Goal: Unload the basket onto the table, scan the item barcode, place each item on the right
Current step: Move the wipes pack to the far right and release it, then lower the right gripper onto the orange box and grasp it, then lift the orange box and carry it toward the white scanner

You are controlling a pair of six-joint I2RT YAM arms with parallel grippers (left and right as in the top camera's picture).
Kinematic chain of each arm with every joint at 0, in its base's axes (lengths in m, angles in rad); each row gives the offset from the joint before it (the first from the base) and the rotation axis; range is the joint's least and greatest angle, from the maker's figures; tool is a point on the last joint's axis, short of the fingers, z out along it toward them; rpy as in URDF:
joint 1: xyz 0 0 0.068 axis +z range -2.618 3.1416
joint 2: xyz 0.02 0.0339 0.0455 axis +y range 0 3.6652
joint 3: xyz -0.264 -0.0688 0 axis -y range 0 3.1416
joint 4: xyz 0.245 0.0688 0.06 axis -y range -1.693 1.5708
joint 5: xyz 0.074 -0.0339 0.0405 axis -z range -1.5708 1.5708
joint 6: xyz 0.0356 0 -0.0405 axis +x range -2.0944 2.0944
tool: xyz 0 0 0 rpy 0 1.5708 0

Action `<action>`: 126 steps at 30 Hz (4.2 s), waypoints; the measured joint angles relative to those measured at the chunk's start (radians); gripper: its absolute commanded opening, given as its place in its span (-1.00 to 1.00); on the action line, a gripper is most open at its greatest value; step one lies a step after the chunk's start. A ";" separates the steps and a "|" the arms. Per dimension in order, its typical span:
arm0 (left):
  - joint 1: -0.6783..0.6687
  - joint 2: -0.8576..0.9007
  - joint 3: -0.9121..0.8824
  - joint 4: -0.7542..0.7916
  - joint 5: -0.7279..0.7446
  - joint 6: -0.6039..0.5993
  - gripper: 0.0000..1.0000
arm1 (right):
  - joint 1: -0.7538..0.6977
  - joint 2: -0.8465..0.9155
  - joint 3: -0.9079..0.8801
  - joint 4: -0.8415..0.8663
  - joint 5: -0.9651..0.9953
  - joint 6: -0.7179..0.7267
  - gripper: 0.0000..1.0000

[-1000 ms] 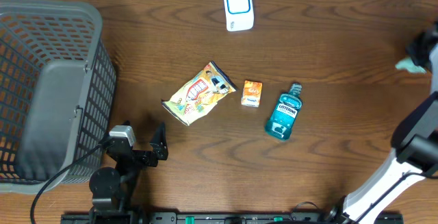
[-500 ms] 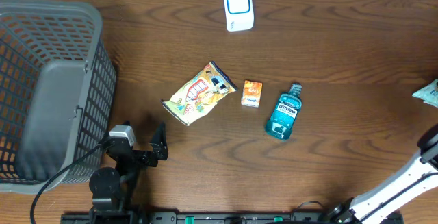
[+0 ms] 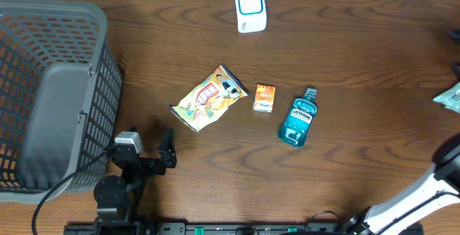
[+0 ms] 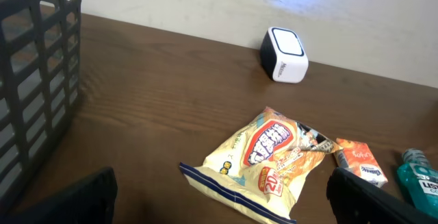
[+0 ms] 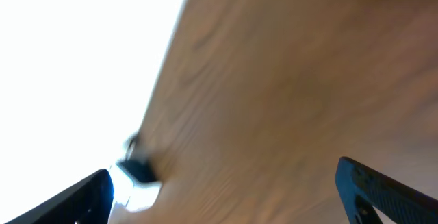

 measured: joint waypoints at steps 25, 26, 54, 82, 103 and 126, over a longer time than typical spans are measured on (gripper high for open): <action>0.000 0.000 0.000 0.000 0.000 0.000 0.96 | 0.756 -0.471 -0.013 -0.383 0.515 0.006 0.98; 0.000 0.000 0.000 0.000 0.000 0.000 0.96 | 0.775 -0.460 -0.032 -0.413 0.518 0.006 0.99; 0.000 0.000 0.000 0.000 0.000 0.000 0.96 | 1.065 -0.322 -0.587 0.107 0.539 0.004 0.77; 0.000 0.000 0.000 0.000 0.000 0.000 0.96 | 1.030 -0.164 -0.712 0.332 0.461 0.075 -0.27; 0.000 0.000 0.000 0.000 0.000 0.000 0.96 | 0.902 -0.133 -0.718 0.413 0.048 -0.021 -0.98; 0.000 0.000 0.000 0.000 0.000 0.000 0.96 | 0.761 -0.127 -0.719 0.479 -0.784 -0.326 -0.98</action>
